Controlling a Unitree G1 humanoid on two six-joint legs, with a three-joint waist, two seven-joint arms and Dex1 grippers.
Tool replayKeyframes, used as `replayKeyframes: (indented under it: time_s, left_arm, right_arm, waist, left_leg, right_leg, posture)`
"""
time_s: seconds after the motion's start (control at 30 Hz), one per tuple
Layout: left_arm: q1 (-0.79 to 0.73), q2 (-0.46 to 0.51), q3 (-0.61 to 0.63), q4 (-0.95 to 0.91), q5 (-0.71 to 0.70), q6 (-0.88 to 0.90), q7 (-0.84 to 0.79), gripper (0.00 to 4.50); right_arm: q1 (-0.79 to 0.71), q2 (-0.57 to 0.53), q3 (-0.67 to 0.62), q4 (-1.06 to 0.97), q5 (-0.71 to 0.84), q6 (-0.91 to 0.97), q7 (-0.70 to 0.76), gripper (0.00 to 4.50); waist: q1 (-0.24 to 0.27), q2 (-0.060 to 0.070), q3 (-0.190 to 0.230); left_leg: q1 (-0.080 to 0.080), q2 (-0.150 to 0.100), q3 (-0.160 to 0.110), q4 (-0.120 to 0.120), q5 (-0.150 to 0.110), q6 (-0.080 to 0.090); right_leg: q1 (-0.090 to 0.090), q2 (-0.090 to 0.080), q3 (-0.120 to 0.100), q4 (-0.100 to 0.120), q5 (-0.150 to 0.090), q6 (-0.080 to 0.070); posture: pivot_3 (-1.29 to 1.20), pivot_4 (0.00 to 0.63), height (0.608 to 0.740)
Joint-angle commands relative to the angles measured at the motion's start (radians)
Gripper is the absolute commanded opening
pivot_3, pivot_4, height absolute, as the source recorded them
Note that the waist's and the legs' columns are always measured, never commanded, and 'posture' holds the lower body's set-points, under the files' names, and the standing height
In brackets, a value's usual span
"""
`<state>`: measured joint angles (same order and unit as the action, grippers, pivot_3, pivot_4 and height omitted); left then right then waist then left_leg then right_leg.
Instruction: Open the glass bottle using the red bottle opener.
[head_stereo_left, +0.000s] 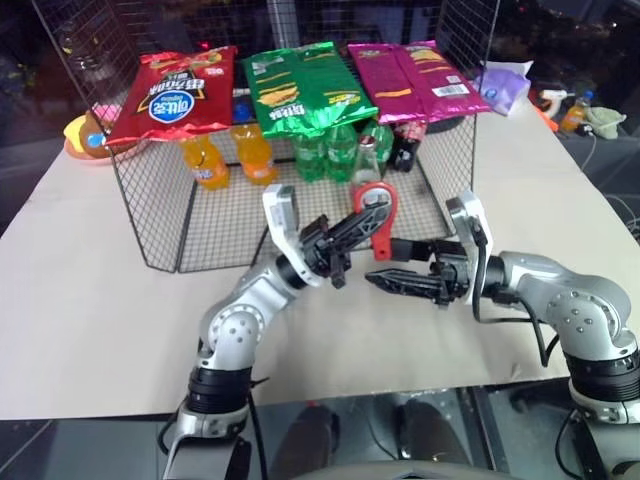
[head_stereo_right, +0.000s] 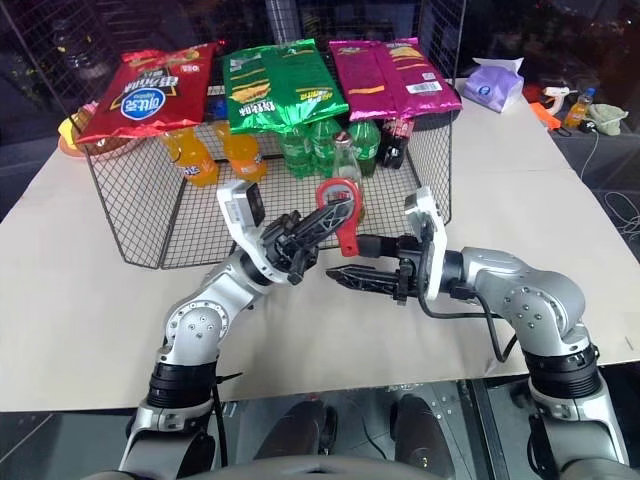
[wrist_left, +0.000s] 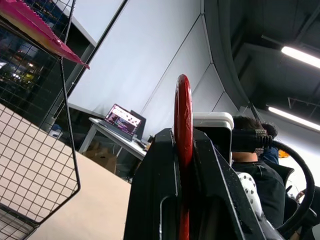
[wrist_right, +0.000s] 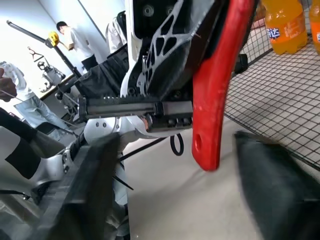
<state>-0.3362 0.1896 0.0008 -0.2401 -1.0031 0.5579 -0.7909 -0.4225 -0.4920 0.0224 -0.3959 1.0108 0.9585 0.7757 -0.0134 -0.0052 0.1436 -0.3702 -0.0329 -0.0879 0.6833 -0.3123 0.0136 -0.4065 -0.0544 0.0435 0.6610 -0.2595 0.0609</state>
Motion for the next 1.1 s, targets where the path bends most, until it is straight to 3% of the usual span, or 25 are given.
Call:
replayKeyframes:
  time_s: [0.03,0.1,0.17,0.5,0.53,0.6,0.83,0.97,1.1]
  left_arm:
    - [-0.011,-0.005,0.010,-0.010,0.005,-0.012,-0.017,0.00]
    - [-0.010,-0.006,0.009,-0.007,0.010,-0.011,-0.021,0.00]
    - [-0.008,-0.005,0.009,-0.005,0.014,-0.010,-0.025,0.00]
    - [-0.003,-0.014,0.015,0.005,0.019,-0.013,-0.023,0.00]
    - [-0.003,-0.015,0.014,0.005,0.022,-0.014,-0.022,0.74]
    - [-0.004,-0.016,0.013,0.005,0.030,-0.018,-0.019,1.24]
    - [0.006,0.003,0.037,-0.032,0.030,-0.008,-0.002,4.48]
    - [0.016,0.030,0.053,-0.045,0.124,-0.080,0.023,4.48]
    - [-0.016,0.040,0.012,-0.020,0.376,-0.274,0.084,4.48]
  right_arm:
    - [-0.023,0.002,-0.014,-0.041,0.036,0.010,-0.011,1.67]
    - [-0.026,0.008,-0.018,-0.035,0.042,0.010,-0.022,0.61]
    - [-0.027,0.011,-0.021,-0.033,0.043,0.010,-0.027,0.01]
    - [-0.016,0.015,-0.021,-0.031,0.039,0.009,-0.040,0.01]
    - [-0.015,0.018,-0.023,-0.028,0.038,0.007,-0.046,0.00]
    - [-0.013,0.025,-0.027,-0.020,0.023,-0.005,-0.058,0.00]
    - [0.009,0.023,-0.079,0.062,-0.094,-0.122,-0.082,0.00]
    - [0.051,-0.005,-0.140,0.091,-0.134,-0.172,-0.080,0.00]
    - [0.090,-0.047,-0.199,0.112,-0.163,-0.208,-0.078,0.00]
  waist:
    - [0.000,0.000,0.000]
    - [0.000,0.000,0.000]
    - [0.000,0.000,0.000]
    - [0.000,0.000,0.000]
    - [0.000,0.000,0.000]
    - [0.000,0.000,0.000]
    - [0.001,0.000,0.000]
    - [0.002,0.000,0.000]
    - [0.004,0.000,0.000]
  left_leg:
    - [0.000,0.000,0.000,0.000,0.000,0.000]
    - [0.000,0.000,0.000,0.000,0.000,0.000]
    - [0.000,0.000,0.000,0.000,0.000,0.000]
    - [-0.001,0.000,0.000,0.000,0.000,0.000]
    - [-0.001,0.000,0.000,0.000,0.000,0.000]
    - [-0.001,0.000,0.000,0.000,0.000,0.000]
    - [-0.001,0.000,0.000,0.000,0.000,0.000]
    - [-0.001,0.000,0.000,-0.001,0.000,0.000]
    - [-0.005,0.000,0.000,0.000,0.000,0.000]
  right_leg:
    - [0.000,0.000,0.000,0.000,0.000,0.000]
    - [0.000,0.000,0.000,0.000,0.000,0.000]
    - [0.000,0.000,0.000,0.000,0.000,0.000]
    - [0.000,0.000,0.000,0.000,0.000,0.000]
    - [0.000,0.000,0.000,0.000,0.000,0.000]
    - [0.000,0.000,0.000,0.000,0.000,0.000]
    - [-0.001,0.000,0.000,0.000,0.000,0.000]
    - [-0.001,0.000,0.000,-0.001,0.000,0.000]
    - [-0.004,0.000,0.000,-0.001,0.000,0.000]
  posture:
    - [0.00,0.150,0.740]
    - [0.00,0.150,0.740]
    - [0.00,0.150,0.740]
    - [0.00,0.150,0.740]
    - [0.00,0.150,0.740]
    - [0.00,0.150,0.740]
    - [0.00,0.150,0.740]
    - [0.00,0.150,0.740]
    - [0.00,0.150,0.740]
